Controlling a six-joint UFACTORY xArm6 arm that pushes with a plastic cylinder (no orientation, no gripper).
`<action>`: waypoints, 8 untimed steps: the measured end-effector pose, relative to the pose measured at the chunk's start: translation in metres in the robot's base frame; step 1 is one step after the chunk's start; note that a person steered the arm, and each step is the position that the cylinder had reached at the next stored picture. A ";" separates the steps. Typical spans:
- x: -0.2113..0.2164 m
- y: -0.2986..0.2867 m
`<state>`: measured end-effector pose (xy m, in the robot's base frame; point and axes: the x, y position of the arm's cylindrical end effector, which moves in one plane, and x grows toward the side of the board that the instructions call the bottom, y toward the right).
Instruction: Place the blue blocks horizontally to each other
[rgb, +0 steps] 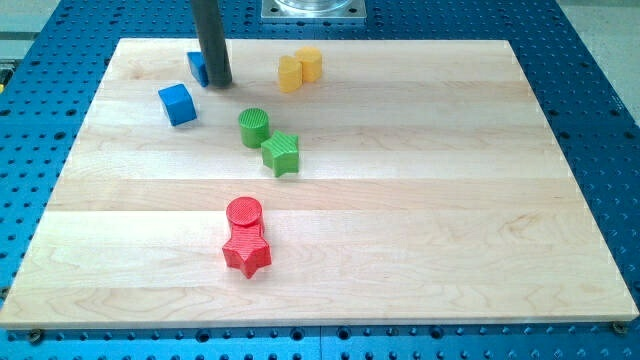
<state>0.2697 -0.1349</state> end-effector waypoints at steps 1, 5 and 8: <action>-0.002 -0.006; 0.096 0.037; 0.113 -0.066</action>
<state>0.3831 -0.2006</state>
